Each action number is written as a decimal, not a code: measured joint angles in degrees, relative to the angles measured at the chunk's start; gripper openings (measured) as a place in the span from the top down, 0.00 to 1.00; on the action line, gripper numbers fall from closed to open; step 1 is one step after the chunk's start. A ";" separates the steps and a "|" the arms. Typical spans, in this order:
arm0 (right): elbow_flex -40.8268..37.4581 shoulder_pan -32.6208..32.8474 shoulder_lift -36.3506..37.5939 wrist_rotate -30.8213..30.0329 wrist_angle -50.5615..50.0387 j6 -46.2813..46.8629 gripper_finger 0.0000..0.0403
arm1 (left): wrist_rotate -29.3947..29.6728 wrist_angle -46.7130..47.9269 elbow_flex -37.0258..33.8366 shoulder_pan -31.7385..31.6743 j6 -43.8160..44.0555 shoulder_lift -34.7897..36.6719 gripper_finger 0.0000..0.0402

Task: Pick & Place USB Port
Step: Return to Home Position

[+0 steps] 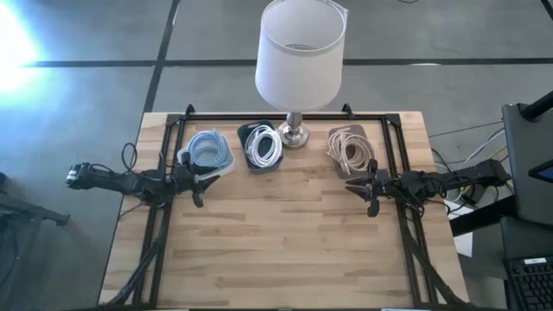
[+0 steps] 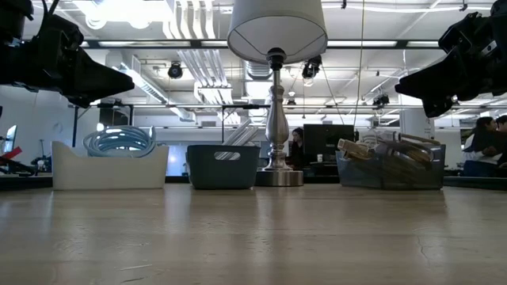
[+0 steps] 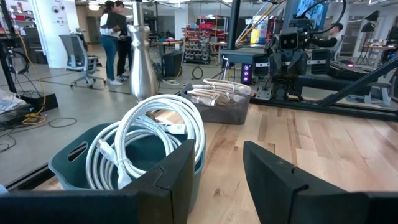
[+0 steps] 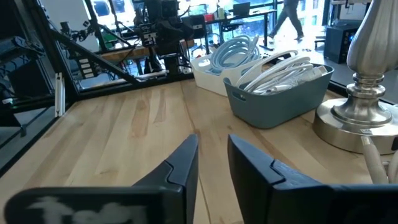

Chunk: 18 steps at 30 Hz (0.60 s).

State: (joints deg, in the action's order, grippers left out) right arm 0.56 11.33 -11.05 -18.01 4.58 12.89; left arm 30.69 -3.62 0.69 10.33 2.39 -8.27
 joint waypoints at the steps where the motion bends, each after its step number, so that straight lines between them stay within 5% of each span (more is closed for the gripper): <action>1: 0.00 -0.02 0.00 0.00 0.00 -0.01 0.79 | -0.01 0.01 0.00 -0.01 0.00 0.00 0.65; 18: 0.00 -0.01 0.00 -0.01 0.00 0.00 0.83 | -0.02 0.01 0.00 -0.01 0.01 0.00 0.65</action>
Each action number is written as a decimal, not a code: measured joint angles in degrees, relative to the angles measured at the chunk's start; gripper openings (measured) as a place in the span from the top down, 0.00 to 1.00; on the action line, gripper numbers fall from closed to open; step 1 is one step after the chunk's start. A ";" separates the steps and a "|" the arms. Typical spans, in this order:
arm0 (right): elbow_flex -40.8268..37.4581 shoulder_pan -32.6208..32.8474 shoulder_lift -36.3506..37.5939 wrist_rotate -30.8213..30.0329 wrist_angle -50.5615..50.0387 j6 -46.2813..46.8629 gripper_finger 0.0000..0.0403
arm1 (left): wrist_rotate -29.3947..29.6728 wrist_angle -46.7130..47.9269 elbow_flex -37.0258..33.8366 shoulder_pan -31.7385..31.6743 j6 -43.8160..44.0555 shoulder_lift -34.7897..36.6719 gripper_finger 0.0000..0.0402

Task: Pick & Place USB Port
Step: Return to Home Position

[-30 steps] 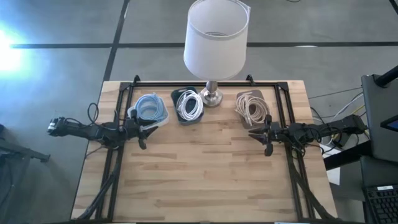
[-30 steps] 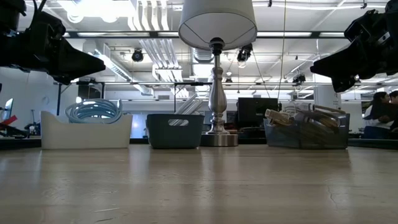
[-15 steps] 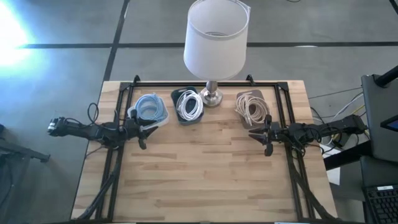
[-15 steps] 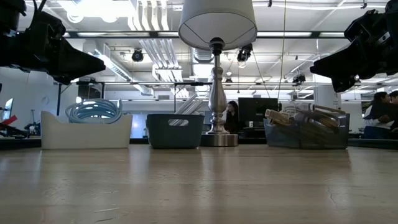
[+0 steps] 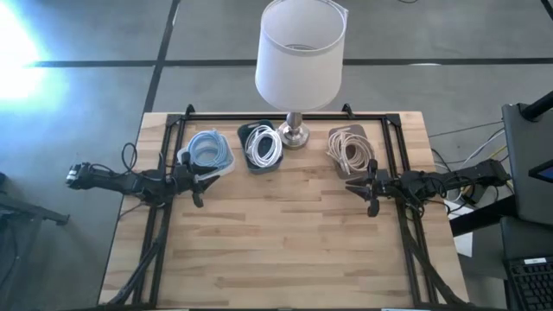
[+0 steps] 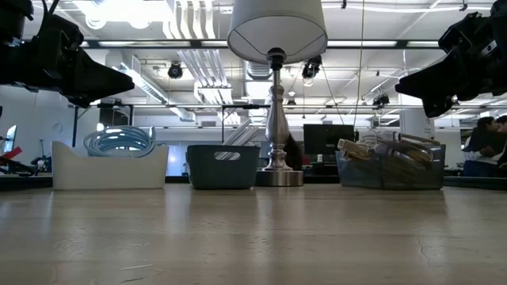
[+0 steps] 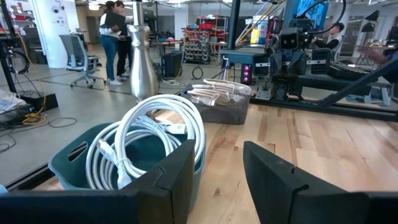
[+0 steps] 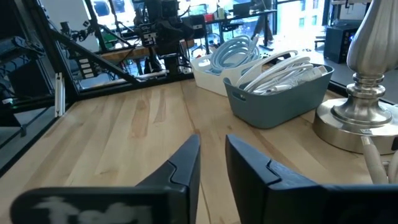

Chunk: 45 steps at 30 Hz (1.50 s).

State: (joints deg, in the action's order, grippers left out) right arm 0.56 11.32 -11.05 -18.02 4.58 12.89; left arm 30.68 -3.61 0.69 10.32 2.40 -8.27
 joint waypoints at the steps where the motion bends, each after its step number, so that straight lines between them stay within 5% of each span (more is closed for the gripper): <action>1: 0.00 0.02 0.00 0.01 0.00 -0.01 0.83 | 0.01 -0.01 0.00 0.01 0.01 0.00 0.65; 45: 0.00 -0.01 0.00 0.02 0.00 -0.01 0.78 | 0.00 -0.01 0.00 -0.01 -0.01 0.00 0.65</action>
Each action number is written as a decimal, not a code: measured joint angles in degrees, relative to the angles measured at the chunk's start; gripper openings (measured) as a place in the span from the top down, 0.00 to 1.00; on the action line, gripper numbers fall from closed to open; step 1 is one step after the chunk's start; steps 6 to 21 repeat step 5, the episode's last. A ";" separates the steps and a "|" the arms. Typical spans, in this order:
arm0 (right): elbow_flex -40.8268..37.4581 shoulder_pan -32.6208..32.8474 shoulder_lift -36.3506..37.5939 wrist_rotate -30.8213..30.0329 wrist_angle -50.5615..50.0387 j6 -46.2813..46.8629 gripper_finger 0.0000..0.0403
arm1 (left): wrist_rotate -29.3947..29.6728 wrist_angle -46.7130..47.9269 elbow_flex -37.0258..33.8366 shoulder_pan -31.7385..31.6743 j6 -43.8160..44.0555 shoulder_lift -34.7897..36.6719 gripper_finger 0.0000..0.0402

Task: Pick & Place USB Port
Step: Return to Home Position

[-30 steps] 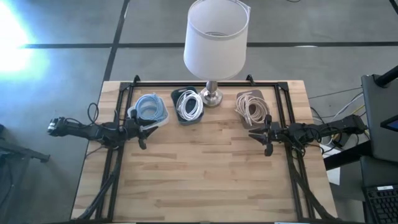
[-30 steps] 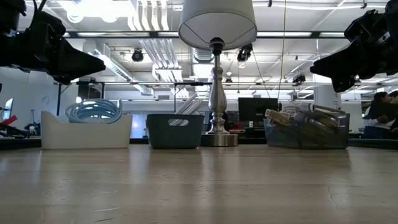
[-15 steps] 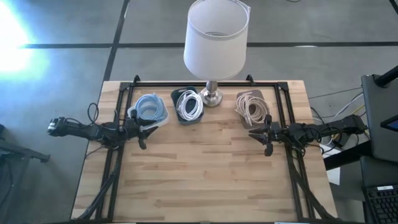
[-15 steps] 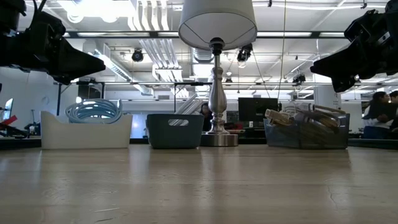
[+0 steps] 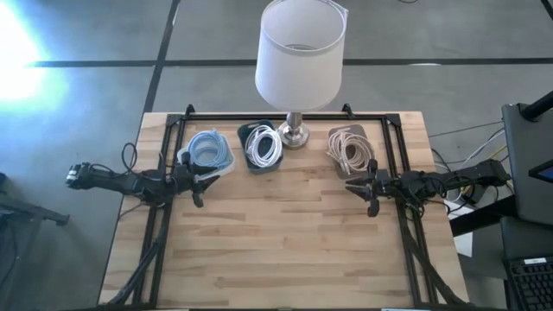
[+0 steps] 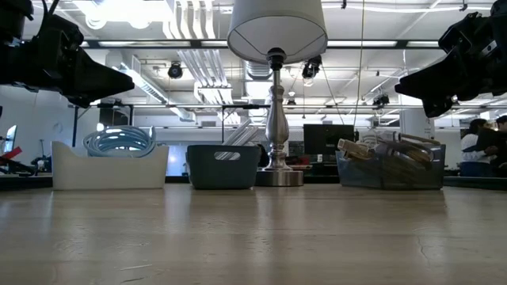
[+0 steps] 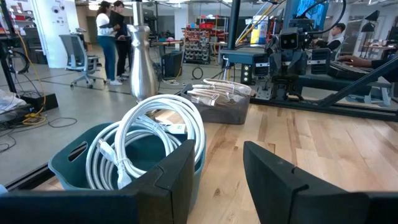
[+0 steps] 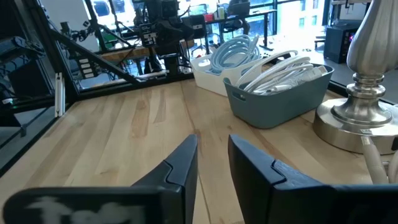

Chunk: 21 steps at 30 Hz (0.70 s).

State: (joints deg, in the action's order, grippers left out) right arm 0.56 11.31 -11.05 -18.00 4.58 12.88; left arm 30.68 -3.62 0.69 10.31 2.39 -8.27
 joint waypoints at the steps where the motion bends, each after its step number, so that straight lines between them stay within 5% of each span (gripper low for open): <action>1: 0.00 0.02 0.00 -0.02 0.00 0.00 0.78 | 0.00 0.00 0.00 0.01 0.02 0.00 0.65; 21: 0.00 0.00 0.00 0.00 0.00 0.00 0.78 | 0.01 0.01 0.00 0.02 0.01 0.00 0.65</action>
